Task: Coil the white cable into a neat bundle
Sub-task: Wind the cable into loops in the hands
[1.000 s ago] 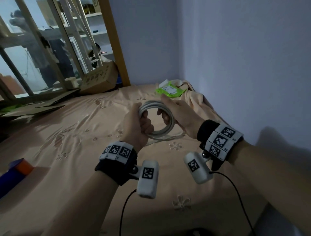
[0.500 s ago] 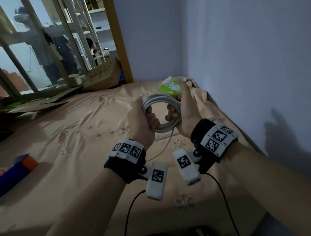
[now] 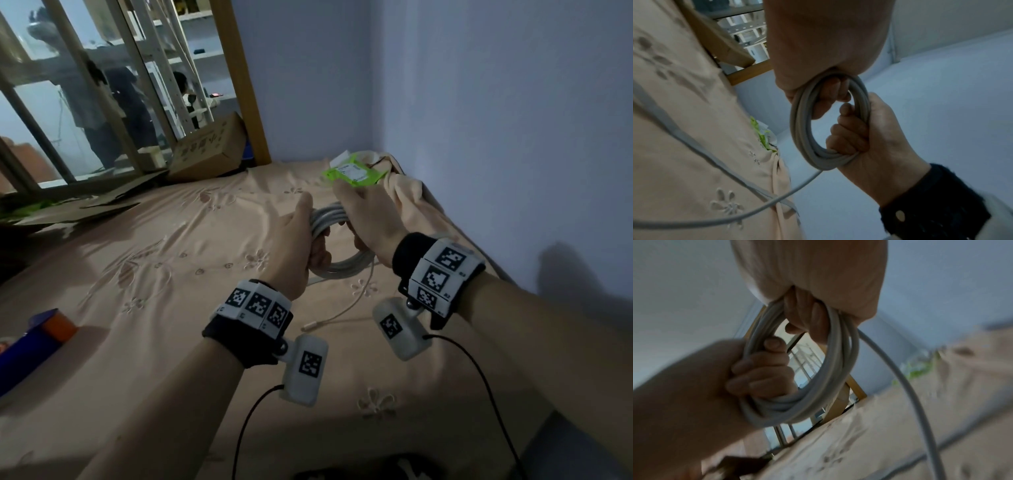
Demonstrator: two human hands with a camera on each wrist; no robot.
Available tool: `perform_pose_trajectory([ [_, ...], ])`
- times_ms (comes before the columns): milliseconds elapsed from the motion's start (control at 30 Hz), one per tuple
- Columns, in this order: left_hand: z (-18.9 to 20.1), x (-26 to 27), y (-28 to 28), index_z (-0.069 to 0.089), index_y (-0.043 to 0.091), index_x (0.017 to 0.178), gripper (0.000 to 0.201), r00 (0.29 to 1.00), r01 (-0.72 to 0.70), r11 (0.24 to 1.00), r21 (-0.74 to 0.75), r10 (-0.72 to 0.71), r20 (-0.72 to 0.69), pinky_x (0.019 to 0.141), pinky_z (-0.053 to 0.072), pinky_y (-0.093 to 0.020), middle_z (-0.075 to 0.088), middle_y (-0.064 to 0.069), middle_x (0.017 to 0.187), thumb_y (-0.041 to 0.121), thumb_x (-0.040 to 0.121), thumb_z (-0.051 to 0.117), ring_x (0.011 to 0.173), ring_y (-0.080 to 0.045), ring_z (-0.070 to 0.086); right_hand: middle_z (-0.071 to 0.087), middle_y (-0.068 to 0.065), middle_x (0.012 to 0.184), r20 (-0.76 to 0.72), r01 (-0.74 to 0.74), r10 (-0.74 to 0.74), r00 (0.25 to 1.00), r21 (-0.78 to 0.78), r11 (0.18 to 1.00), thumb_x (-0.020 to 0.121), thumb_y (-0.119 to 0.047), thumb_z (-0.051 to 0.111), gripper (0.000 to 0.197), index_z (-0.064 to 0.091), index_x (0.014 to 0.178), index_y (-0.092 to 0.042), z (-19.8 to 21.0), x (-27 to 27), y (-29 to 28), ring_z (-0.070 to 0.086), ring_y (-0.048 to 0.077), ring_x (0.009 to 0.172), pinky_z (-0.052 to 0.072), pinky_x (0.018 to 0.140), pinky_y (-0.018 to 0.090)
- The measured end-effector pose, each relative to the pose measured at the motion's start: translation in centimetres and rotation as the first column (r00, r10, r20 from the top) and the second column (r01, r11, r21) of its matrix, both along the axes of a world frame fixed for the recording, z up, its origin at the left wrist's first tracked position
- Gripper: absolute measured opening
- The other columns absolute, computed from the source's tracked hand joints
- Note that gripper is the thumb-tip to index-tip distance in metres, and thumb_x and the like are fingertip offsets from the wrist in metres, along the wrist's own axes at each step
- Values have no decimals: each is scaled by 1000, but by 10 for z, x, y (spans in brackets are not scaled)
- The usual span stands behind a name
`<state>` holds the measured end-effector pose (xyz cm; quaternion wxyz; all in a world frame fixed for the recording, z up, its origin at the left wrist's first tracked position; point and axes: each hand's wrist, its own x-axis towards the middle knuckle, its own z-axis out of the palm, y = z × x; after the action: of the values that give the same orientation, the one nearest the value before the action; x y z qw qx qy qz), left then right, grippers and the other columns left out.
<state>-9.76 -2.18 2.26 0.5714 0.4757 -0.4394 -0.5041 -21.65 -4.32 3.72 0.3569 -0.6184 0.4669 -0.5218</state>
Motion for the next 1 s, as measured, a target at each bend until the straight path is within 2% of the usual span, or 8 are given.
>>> perform_pose_trajectory([
  [100, 3, -3, -1, 47, 9, 62, 59, 994, 2, 1000, 10, -3, 108, 39, 28, -23, 31, -2, 42, 51, 101, 34, 34, -17, 26, 41, -6, 38, -149, -30, 20, 989, -60, 998, 96, -38, 47, 54, 43, 48, -15, 5, 1, -3, 38, 7, 34, 33, 52, 29],
  [167, 2, -4, 0, 44, 11, 60, 55, 998, -6, 1000, 29, 4, 67, 39, 24, -23, 30, 0, 42, 48, 100, 38, 34, -16, 23, 43, -4, 41, -155, -26, 21, 988, -28, 999, 95, -42, 46, 53, 47, 51, -13, 7, 2, -6, 38, 7, 34, 33, 49, 28],
  [300, -3, -7, 5, 38, 14, 57, 50, 988, -5, 997, 77, 17, -156, 41, 15, -26, 21, 2, 42, 40, 99, 43, 36, -14, 16, 51, 3, 50, 36, -58, 53, 998, 146, 988, 93, -53, 45, 52, 59, 64, -12, 11, 1, -4, 41, 17, 43, 32, 43, 26],
  [433, -2, -9, 8, 37, 14, 55, 46, 913, -60, 997, 55, 77, -402, 37, 15, -24, 17, 2, 44, 30, 98, 42, 35, -13, 12, 63, 7, 55, 320, -91, 11, 947, 235, 968, 94, -61, 40, 63, 64, 63, -12, 14, -3, -2, 45, 19, 42, 37, 46, 26],
  [500, 2, -8, 6, 38, 14, 54, 45, 875, -96, 994, 61, 113, -471, 36, 16, -23, 18, 2, 44, 26, 97, 41, 36, -14, 11, 70, 10, 64, 374, -111, 8, 927, 257, 960, 94, -64, 37, 68, 70, 75, -7, 11, -5, -4, 51, 20, 44, 43, 48, 25],
  [600, 6, -6, 4, 40, 14, 51, 46, 845, -135, 988, 70, 152, -512, 37, 15, -22, 19, 2, 43, 25, 96, 41, 35, -13, 12, 75, 13, 78, 443, -166, 20, 896, 294, 941, 91, -67, 42, 69, 73, 95, -5, 8, -7, -4, 58, 21, 51, 49, 52, 26],
  [833, 4, -7, 2, 41, 14, 48, 50, 803, -178, 980, 90, 197, -563, 41, 15, -25, 20, 2, 44, 27, 97, 42, 37, -14, 13, 75, 16, 86, 589, -269, 87, 803, 229, 936, 94, -62, 45, 64, 65, 115, -6, -3, -1, 4, 66, 22, 62, 55, 63, 31],
  [1000, 3, -8, 2, 41, 14, 50, 53, 754, -200, 973, 116, 228, -616, 40, 17, -24, 19, 2, 44, 37, 98, 42, 37, -14, 14, 73, 20, 101, 675, -311, 112, 729, 180, 933, 94, -57, 50, 59, 59, 124, -7, -8, 6, 9, 69, 22, 76, 56, 71, 31],
])
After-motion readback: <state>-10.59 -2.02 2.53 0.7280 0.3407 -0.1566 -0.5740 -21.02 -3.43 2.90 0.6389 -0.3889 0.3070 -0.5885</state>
